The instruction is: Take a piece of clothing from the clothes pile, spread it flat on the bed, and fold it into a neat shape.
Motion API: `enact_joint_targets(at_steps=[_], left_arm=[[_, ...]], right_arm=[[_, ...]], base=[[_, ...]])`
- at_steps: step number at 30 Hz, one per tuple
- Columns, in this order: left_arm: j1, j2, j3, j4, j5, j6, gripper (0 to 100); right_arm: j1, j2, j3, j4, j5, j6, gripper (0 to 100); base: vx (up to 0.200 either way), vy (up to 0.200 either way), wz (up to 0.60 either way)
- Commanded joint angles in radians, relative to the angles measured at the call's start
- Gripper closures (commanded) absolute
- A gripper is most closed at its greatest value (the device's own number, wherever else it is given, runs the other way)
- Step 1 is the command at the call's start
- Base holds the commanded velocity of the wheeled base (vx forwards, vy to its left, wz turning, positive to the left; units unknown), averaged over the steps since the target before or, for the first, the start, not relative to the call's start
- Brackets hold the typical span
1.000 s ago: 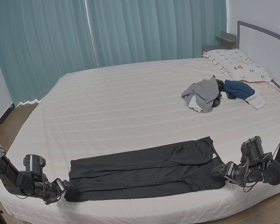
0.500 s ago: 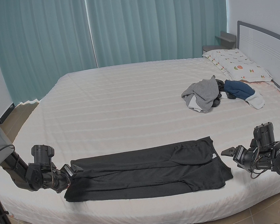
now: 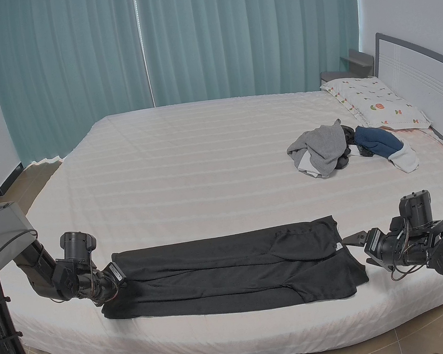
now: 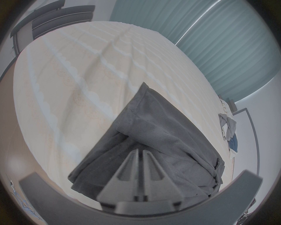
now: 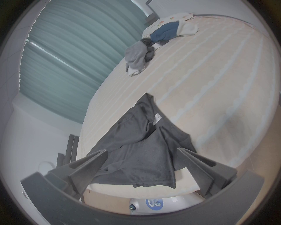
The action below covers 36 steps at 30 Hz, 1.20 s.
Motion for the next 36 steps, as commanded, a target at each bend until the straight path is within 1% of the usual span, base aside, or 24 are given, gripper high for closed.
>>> enact_joint_targets(at_steps=[1, 8, 13, 16, 19, 26, 27, 30, 33, 36], left_arm=[[0.034, -0.011, 0.008, 0.001, 0.005, -0.001, 100], [0.04, -0.006, 0.006, 0.0, 0.005, -0.004, 100], [0.04, -0.005, 0.006, 0.0, 0.005, -0.005, 100], [0.04, -0.003, 0.008, 0.0, 0.005, -0.005, 100], [0.04, -0.003, 0.008, 0.0, 0.005, -0.007, 100], [0.038, -0.003, 0.008, 0.0, 0.005, -0.005, 100], [0.038, -0.003, 0.01, 0.0, 0.005, -0.007, 100], [0.038, -0.005, 0.008, 0.0, 0.005, -0.005, 100], [0.038, -0.005, 0.008, 0.0, 0.005, -0.005, 100], [0.037, -0.005, 0.008, 0.0, 0.005, -0.005, 100]], right_arm=[[-0.002, 0.1, -0.056, -0.003, 0.042, -0.079, 0], [-0.004, 0.218, -0.125, -0.018, 0.09, -0.199, 0], [0.001, 0.27, -0.133, -0.076, 0.097, -0.212, 0], [-0.001, 0.293, -0.139, -0.109, 0.096, -0.243, 0], [-0.004, 0.307, -0.139, -0.112, 0.094, -0.263, 0], [-0.006, 0.324, -0.173, -0.113, 0.096, -0.254, 0], [-0.007, 0.325, -0.176, -0.113, 0.096, -0.252, 100], [-0.012, 0.324, -0.18, -0.116, 0.093, -0.251, 100], [-0.035, 0.32, -0.196, -0.115, 0.093, -0.245, 100], [-0.048, 0.317, -0.197, -0.115, 0.093, -0.216, 100]], base=[[0.0, 0.0, 0.0], [0.0, 0.0, 0.0], [0.0, 0.0, 0.0], [0.0, 0.0, 0.0], [0.0, 0.0, 0.0], [0.0, 0.0, 0.0], [0.0, 0.0, 0.0], [0.0, 0.0, 0.0], [0.0, 0.0, 0.0], [0.0, 0.0, 0.0]])
